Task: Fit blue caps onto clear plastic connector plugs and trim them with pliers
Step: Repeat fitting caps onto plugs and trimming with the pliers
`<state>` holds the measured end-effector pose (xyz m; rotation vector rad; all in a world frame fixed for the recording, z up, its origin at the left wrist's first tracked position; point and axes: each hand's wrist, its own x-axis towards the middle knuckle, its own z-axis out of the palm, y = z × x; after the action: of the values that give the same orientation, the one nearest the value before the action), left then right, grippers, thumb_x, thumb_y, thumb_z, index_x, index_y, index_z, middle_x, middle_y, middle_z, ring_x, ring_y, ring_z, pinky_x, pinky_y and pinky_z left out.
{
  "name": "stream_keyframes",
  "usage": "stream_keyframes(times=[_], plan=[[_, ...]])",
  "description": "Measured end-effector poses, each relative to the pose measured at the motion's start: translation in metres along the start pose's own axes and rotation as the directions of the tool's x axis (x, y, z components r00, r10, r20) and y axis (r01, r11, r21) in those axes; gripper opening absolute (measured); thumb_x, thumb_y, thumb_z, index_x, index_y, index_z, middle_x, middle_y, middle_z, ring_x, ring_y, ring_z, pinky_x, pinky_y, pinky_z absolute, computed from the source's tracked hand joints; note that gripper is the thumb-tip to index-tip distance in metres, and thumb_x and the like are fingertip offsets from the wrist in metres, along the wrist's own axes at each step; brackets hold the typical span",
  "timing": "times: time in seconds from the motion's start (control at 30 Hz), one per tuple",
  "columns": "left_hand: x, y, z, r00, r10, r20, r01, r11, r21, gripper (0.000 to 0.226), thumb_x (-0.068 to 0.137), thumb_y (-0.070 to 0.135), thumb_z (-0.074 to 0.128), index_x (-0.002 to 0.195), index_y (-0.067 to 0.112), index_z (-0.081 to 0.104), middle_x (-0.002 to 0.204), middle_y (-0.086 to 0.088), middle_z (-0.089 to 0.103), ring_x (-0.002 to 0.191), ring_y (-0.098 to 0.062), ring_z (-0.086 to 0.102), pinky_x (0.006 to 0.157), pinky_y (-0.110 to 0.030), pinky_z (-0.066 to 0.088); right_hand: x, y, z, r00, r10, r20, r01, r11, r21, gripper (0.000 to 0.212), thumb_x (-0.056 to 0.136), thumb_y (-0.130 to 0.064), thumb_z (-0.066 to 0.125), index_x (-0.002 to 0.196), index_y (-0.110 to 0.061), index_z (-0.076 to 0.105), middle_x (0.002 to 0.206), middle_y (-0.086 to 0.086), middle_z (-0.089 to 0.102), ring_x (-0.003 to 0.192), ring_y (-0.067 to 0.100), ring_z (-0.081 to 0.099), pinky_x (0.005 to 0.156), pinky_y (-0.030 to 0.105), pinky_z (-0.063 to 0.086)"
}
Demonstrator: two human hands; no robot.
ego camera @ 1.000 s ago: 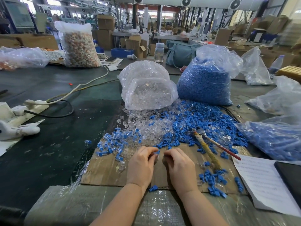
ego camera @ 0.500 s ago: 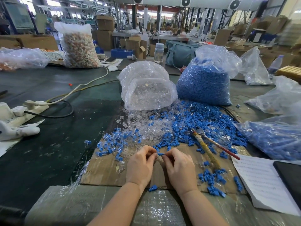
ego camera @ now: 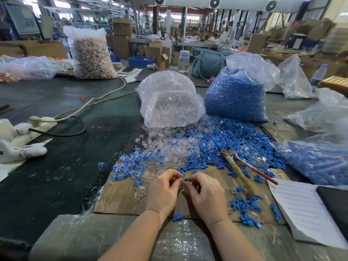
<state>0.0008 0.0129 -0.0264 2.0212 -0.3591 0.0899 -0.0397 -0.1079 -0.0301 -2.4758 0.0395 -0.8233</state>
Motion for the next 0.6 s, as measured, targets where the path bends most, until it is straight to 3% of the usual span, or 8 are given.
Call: stream_keyframes(times=[0.17, 0.33, 0.6], plan=[[0.0005, 0.0008, -0.001, 1.0, -0.018, 0.009, 0.018, 0.999, -0.035, 0.025, 0.089, 0.015, 0.06, 0.077, 0.037, 0.057, 0.07, 0.021, 0.063, 0.073, 0.014, 0.058, 0.064, -0.002, 0.042, -0.0002, 0.0016, -0.0031, 0.999, -0.053, 0.008, 0.052, 0.996, 0.074, 0.027, 0.074, -0.005, 0.074, 0.098, -0.014, 0.069, 0.085, -0.006, 0.062, 0.077, 0.01, 0.057, 0.07, 0.024, 0.049], [0.0009, 0.0007, -0.001, 1.0, -0.02, 0.011, 0.02, 0.999, -0.041, 0.024, 0.089, 0.015, 0.059, 0.081, 0.038, 0.058, 0.072, 0.019, 0.064, 0.073, 0.011, 0.058, 0.065, -0.005, 0.045, 0.0017, 0.0002, -0.0048, 0.998, -0.067, 0.02, 0.066, 0.997, 0.043, 0.024, 0.071, -0.008, 0.079, 0.093, -0.017, 0.074, 0.079, -0.007, 0.06, 0.075, 0.007, 0.054, 0.07, 0.009, 0.037], [0.0008, 0.0008, -0.0017, 1.0, -0.01, 0.011, 0.01, 1.0, -0.027, 0.03, 0.089, 0.015, 0.06, 0.08, 0.043, 0.059, 0.076, 0.02, 0.065, 0.074, 0.01, 0.06, 0.07, -0.01, 0.049, 0.0015, 0.0006, -0.0041, 0.998, -0.049, 0.033, 0.047, 0.997, 0.06, 0.021, 0.071, -0.012, 0.081, 0.09, -0.016, 0.074, 0.08, -0.006, 0.061, 0.077, 0.011, 0.057, 0.07, 0.011, 0.037]])
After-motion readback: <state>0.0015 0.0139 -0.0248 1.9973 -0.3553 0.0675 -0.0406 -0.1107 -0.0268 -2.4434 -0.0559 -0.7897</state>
